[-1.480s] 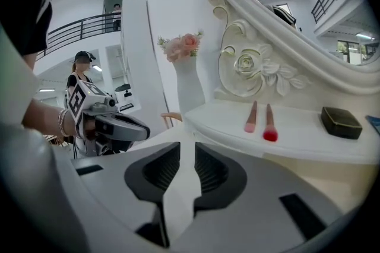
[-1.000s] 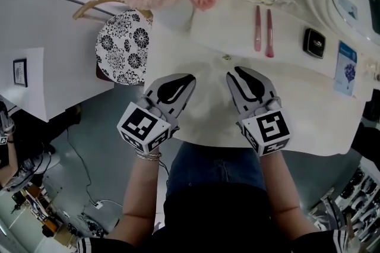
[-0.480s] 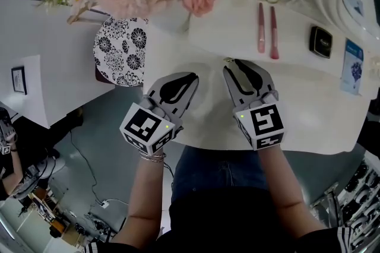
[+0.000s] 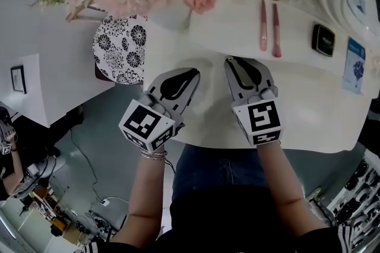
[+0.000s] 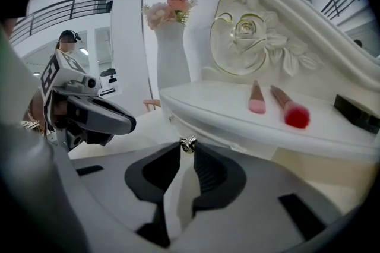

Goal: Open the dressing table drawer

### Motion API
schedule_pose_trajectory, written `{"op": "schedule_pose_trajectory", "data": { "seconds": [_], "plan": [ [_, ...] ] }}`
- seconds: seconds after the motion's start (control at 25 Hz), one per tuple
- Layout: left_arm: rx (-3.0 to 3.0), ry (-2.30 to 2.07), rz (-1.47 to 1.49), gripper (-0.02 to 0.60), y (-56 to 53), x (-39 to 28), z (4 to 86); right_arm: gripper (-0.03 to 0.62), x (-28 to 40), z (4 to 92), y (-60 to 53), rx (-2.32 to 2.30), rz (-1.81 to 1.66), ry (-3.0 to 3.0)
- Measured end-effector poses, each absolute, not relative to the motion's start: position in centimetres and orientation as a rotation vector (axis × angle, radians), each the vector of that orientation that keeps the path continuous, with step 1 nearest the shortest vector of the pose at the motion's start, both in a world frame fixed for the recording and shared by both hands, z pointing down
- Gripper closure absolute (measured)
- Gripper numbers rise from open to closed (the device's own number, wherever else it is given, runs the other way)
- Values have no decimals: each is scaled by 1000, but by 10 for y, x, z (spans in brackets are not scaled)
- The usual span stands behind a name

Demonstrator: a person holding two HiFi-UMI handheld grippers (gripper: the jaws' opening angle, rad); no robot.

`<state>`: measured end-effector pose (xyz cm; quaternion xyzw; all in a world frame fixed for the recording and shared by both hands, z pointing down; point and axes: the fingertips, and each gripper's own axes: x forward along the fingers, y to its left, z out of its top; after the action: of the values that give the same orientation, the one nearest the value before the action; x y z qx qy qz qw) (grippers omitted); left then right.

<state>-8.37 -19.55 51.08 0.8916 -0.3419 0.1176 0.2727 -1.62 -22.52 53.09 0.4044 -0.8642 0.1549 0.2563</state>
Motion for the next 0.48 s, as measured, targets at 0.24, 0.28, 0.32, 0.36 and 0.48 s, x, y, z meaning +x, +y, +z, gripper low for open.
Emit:
{"op": "schedule_pose_trajectory", "data": {
  "seconds": [0.24,0.28,0.32,0.36,0.48],
  "plan": [
    [2402,-914,330,566,-190,-84,511,513,-16,531,-222,1085,409,-2332],
    [2404,-911,331,565,-189,-84,510,514,-16,530,-221,1082,407,-2330],
    [2407,-908,331,566,-188,-84,510,514,-16,530,-220,1080,406,-2330],
    [2409,-904,331,566,-187,-83,509,514,-16,530,-219,1079,406,-2329],
    [2412,-892,331,566,-184,-83,509,514,-17,530,-215,1078,406,-2327]
  ]
}}
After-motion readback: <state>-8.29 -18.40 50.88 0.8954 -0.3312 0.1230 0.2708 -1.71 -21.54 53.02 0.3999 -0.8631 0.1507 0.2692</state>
